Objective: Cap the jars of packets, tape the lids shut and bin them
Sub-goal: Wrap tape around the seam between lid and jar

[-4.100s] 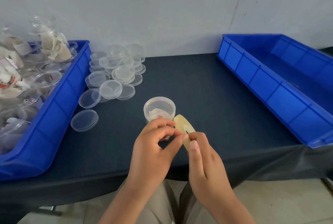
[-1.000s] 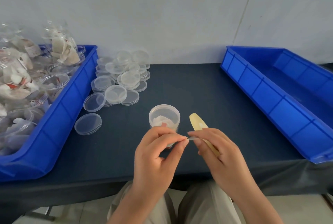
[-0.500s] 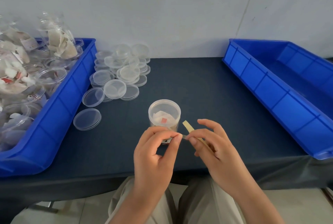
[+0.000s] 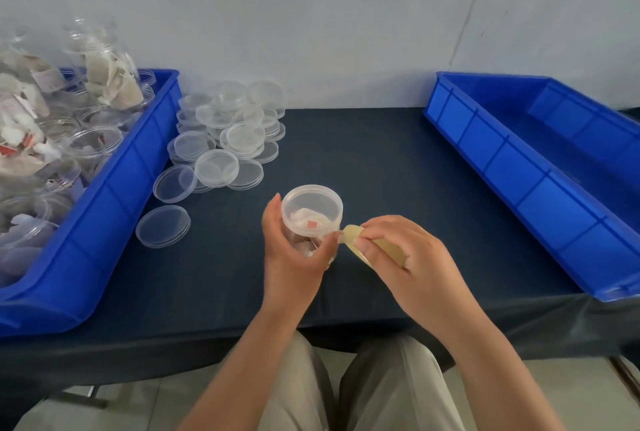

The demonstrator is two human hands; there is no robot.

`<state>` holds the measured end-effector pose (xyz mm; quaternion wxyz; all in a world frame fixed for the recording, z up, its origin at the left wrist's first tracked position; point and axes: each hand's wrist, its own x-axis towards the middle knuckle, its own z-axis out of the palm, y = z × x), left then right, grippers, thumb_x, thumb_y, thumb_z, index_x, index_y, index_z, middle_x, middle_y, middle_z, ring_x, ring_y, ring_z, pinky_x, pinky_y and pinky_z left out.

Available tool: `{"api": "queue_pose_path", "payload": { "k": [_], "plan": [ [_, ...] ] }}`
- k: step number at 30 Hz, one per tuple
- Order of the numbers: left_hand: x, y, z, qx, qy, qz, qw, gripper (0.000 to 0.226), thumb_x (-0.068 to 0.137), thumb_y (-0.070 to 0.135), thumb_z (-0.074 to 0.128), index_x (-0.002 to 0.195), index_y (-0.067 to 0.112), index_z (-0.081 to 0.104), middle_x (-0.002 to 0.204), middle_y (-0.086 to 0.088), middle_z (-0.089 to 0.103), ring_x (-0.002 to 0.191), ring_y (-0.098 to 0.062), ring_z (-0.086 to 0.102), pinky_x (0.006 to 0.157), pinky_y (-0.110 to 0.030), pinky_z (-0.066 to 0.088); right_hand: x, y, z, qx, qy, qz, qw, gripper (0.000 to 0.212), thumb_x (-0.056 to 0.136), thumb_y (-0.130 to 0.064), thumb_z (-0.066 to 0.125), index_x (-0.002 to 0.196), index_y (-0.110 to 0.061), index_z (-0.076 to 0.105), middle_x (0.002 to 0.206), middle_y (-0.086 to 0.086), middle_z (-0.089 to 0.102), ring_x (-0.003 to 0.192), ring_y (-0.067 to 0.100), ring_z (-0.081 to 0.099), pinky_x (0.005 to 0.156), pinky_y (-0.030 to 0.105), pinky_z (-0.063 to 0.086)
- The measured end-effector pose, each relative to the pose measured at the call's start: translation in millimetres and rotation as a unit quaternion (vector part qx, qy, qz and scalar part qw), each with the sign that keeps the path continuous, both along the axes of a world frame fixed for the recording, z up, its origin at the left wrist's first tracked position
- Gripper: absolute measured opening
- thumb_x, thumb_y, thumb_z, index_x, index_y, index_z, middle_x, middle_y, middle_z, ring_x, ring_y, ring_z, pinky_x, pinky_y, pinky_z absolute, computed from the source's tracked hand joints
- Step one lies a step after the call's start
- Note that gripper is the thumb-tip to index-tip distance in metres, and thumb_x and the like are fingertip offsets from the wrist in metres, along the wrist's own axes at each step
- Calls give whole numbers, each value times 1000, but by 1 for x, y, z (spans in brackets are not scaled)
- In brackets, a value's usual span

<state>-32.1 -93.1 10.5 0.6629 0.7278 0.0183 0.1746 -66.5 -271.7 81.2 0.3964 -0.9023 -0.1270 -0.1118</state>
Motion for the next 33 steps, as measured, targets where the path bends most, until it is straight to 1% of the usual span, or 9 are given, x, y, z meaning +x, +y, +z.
{"api": "queue_pose_path", "payload": {
  "k": [3,8,12,13,16,21,24,27,33],
  "plan": [
    [2,7,6,-20,-29,-13,999,84,77,41,88,145,29,40,130,33,56,126,-1,61,94,-13,51,2,-1,5,9,16,11,1000,18,100,-49,58,99,-38,72,111,-30,65,110,-2,61,84,5,42],
    [-16,22,23,-24,-27,-45,998,60,88,54,67,144,35,53,131,18,68,123,-4,66,96,-18,55,5,-1,9,25,70,34,997,15,99,-51,60,96,-41,72,111,-34,65,109,-8,60,80,2,40],
    [-29,28,41,22,-16,-70,997,54,98,51,57,149,49,41,125,38,62,114,8,65,86,-5,48,10,3,12,64,127,34,989,14,98,-58,59,99,-50,71,109,-37,65,90,-10,64,62,3,43],
    [-31,30,44,37,-14,-78,996,50,99,51,54,147,51,41,123,39,62,110,9,65,84,-3,48,11,3,13,73,131,36,988,12,98,-58,60,99,-51,70,110,-37,66,85,-8,66,59,3,44],
    [-32,35,49,62,3,-83,995,42,96,55,52,137,46,47,117,30,65,102,1,69,79,-8,50,11,6,15,69,134,44,988,13,97,-59,60,99,-52,70,118,-41,59,93,-4,70,60,2,46],
    [-31,35,54,104,10,-74,992,46,84,69,65,123,55,45,113,33,67,97,3,71,74,-9,53,12,8,15,66,133,54,987,11,101,-53,62,97,-49,71,121,-37,57,95,0,71,68,9,47],
    [-32,35,53,125,12,-79,989,67,71,80,74,125,55,42,115,32,65,97,1,72,77,-19,60,11,9,15,61,112,60,990,9,100,-53,61,98,-50,69,119,-36,57,100,-1,69,70,10,48],
    [-31,36,53,141,12,-78,987,82,62,94,71,127,54,41,116,31,64,99,-3,72,80,-27,63,12,10,14,45,96,64,992,8,100,-51,62,96,-50,69,117,-38,56,105,-4,65,74,5,50],
    [-31,35,52,143,7,-64,988,79,64,91,74,126,52,43,114,25,67,96,-6,74,78,-30,64,13,10,14,43,85,72,993,7,98,-51,63,98,-53,69,118,-39,55,102,-4,65,79,2,45]
  ]
}}
